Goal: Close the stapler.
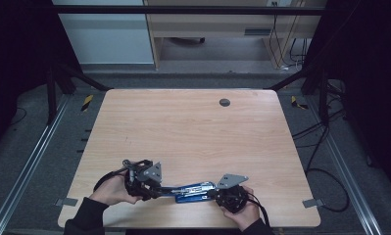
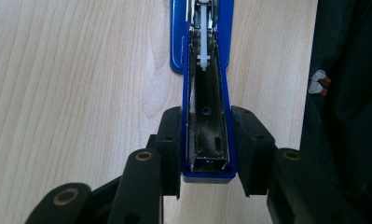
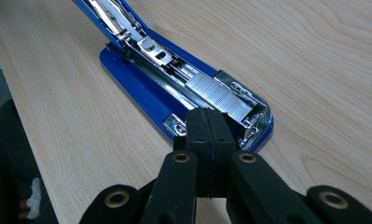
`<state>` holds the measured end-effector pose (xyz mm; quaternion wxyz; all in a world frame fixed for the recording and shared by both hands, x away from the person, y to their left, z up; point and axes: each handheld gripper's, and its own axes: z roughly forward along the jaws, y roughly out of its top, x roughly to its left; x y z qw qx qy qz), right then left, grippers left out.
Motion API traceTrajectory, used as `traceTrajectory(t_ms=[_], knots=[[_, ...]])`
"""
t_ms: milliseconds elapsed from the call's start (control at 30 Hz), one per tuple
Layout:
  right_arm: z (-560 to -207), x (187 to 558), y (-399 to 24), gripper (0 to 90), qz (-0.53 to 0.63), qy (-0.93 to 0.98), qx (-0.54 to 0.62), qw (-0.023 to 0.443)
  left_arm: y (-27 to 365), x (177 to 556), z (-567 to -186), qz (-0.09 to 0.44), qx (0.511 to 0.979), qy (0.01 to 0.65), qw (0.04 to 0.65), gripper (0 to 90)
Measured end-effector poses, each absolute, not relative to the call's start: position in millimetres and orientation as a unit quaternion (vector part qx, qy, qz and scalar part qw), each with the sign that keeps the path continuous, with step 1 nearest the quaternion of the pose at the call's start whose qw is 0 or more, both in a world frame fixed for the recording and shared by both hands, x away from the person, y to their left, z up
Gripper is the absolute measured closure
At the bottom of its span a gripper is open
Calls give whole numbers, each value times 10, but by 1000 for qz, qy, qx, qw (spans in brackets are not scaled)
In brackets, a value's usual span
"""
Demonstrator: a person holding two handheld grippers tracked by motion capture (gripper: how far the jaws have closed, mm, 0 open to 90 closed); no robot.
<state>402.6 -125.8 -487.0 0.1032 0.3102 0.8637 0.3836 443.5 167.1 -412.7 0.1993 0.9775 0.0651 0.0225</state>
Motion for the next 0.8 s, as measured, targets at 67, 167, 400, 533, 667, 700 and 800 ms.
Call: traceTrajectory(t_ms=[67,167,400,533,667,700,800], knots=[[-4871,4026,-1258,900,384,864,309,104,1649,4439,-4110,22,979,66,194,659],[-4870,4026,-1258,900,384,864,310,103,1622,4450,-4088,19,980,63,186,659],[-4871,4024,-1256,900,384,863,310,104,1580,4455,-4047,18,982,65,174,659],[-4869,4023,-1252,900,384,863,312,105,1574,4456,-4040,17,982,65,174,659],[-4858,4019,-1254,900,386,862,311,106,1577,4454,-4040,17,982,65,176,659],[-4844,4016,-1256,900,390,860,311,108,1578,4453,-4042,17,982,66,177,659],[-4787,4012,-1270,900,411,853,303,111,1581,4453,-4043,17,981,66,179,659]])
